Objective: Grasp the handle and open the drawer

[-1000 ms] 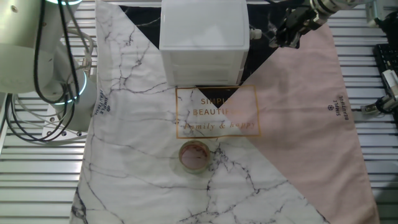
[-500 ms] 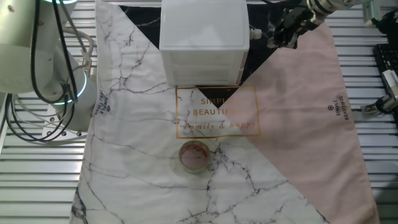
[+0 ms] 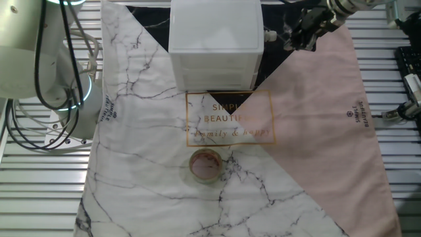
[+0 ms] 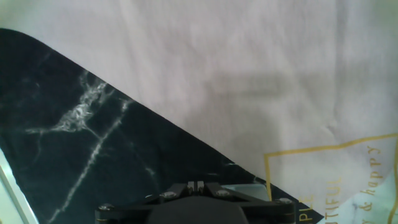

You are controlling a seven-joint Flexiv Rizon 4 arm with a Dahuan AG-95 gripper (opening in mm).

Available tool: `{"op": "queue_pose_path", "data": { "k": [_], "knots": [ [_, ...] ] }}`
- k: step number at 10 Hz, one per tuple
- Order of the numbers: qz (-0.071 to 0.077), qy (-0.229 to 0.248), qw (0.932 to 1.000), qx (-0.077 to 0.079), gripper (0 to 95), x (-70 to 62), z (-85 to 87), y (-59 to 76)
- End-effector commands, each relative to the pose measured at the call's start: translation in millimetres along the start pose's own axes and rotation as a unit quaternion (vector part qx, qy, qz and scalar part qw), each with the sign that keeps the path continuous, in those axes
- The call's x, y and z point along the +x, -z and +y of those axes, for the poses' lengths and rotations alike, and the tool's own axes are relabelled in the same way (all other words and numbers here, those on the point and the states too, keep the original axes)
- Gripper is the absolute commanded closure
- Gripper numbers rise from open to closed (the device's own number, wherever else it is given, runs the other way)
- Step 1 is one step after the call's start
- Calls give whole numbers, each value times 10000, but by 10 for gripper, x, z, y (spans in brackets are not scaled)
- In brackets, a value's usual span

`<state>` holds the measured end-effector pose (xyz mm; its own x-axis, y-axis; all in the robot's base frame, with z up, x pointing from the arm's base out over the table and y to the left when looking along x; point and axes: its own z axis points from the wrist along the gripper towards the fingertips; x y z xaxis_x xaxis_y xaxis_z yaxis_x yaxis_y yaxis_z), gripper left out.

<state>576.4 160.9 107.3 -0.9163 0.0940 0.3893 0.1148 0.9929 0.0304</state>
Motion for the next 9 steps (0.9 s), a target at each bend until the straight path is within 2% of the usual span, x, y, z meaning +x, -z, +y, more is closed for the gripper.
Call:
{"op": "queue_pose_path", "data": {
  "k": [1,5,6,9],
  "knots": [
    [13,72,10000,27,950,-6,5,0],
    [-16,455,9989,140,950,-6,5,0],
    [-218,634,9975,233,950,-6,5,0],
    [-586,566,9961,326,950,-6,5,0]
  ]
}}
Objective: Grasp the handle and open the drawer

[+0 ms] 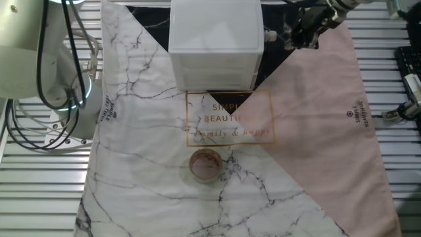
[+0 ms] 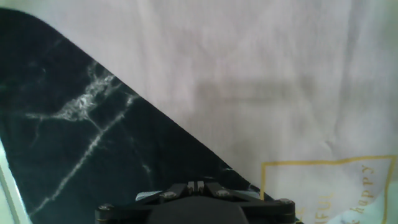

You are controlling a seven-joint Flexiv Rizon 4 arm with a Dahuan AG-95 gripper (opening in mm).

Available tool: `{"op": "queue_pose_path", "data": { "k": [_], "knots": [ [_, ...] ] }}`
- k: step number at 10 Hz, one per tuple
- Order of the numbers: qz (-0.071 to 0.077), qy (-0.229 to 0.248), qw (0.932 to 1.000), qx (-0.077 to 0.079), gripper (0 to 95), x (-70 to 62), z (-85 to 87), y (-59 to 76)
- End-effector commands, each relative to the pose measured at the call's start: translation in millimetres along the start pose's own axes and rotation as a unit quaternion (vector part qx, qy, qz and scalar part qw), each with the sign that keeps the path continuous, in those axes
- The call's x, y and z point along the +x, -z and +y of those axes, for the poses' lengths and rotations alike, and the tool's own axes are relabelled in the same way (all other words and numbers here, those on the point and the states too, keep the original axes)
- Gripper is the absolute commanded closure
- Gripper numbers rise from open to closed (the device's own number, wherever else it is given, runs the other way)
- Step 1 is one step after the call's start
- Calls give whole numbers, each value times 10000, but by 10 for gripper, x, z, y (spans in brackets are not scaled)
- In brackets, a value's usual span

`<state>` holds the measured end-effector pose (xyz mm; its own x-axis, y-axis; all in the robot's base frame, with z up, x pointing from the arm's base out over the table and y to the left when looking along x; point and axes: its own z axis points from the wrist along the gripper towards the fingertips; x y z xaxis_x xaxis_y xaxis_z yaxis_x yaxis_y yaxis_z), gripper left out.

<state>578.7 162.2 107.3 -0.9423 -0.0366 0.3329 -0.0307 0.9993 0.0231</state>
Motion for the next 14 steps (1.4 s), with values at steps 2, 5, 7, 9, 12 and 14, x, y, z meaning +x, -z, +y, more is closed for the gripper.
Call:
{"op": "queue_pose_path", "data": {
  "k": [2,5,7,9,12,14],
  "knots": [
    [-280,-146,9995,9,950,16,-8,-7],
    [-93,-193,9998,-60,950,16,-8,-7],
    [-70,-189,9998,-82,950,16,-8,-7],
    [-48,-188,9998,-79,950,16,-8,-7],
    [-13,-239,9997,-59,950,33,20,9],
    [3,-233,9997,-67,950,40,43,13]
  ]
}}
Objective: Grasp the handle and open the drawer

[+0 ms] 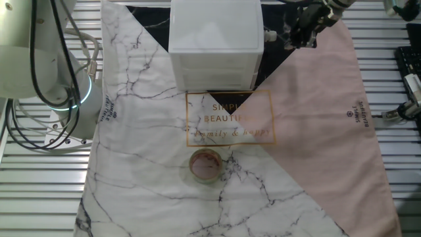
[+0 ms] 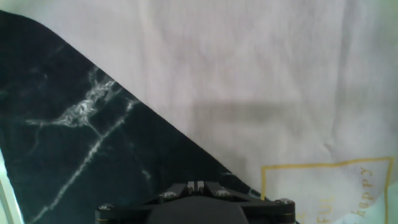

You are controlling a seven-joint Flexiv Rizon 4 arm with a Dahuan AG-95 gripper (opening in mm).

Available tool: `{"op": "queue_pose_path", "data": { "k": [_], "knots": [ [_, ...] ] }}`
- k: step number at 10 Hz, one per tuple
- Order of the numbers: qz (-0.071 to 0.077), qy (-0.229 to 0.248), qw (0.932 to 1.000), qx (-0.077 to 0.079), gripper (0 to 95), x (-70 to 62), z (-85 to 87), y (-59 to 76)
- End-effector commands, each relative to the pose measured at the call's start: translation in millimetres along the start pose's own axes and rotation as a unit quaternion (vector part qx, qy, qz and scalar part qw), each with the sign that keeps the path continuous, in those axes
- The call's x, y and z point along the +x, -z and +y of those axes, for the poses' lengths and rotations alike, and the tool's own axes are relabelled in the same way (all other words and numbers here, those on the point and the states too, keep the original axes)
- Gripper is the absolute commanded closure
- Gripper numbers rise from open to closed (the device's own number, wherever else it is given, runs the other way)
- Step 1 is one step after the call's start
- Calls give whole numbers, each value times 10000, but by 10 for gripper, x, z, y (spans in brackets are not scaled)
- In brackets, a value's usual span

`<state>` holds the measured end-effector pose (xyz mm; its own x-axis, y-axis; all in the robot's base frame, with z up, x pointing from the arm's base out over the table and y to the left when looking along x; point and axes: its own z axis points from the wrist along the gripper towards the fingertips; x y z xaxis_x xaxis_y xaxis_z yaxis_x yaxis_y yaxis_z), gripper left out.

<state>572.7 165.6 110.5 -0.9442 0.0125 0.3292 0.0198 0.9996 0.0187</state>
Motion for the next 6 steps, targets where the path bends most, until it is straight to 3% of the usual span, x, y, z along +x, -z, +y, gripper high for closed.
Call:
{"op": "queue_pose_path", "data": {
  "k": [1,6],
  "knots": [
    [57,18,10000,-9,950,-26,14,1],
    [85,-6,10000,-10,950,-14,51,-93]
  ]
}}
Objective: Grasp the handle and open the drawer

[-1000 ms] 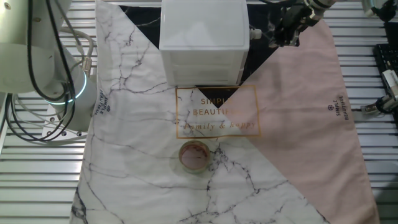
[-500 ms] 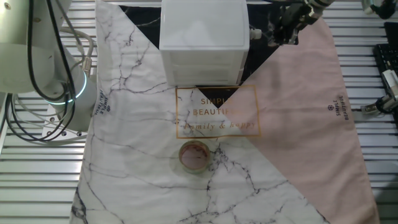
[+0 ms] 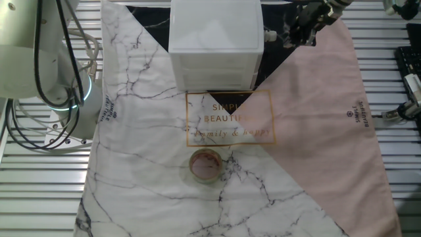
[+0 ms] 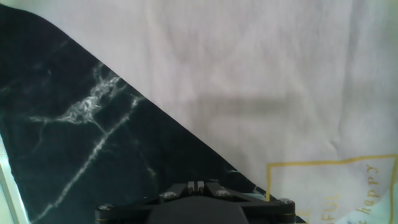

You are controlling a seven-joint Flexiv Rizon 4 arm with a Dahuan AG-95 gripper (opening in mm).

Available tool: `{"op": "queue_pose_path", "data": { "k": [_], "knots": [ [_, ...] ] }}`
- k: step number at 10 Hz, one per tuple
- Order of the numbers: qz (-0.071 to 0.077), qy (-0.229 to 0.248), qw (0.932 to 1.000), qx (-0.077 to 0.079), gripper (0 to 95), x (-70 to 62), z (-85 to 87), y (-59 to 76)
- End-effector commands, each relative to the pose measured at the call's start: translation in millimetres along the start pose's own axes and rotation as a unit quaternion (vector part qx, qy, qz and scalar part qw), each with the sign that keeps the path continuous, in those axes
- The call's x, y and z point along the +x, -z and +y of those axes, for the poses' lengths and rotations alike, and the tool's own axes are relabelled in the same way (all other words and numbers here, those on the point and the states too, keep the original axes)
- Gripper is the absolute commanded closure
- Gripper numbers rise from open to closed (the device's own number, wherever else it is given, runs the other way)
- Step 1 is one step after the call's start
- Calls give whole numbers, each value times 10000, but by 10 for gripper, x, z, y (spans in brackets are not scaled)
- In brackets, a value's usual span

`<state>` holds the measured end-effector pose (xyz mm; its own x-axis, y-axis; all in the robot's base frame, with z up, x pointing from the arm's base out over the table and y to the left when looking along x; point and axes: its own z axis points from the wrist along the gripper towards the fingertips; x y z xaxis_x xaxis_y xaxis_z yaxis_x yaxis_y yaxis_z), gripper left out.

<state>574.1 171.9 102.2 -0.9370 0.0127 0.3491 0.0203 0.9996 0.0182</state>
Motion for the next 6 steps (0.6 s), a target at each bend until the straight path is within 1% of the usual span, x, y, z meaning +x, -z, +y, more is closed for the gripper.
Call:
{"op": "queue_pose_path", "data": {
  "k": [1,6],
  "knots": [
    [-10,11,10000,-11,950,34,-16,-34],
    [201,-2,9998,-16,950,56,-34,-84]
  ]
}}
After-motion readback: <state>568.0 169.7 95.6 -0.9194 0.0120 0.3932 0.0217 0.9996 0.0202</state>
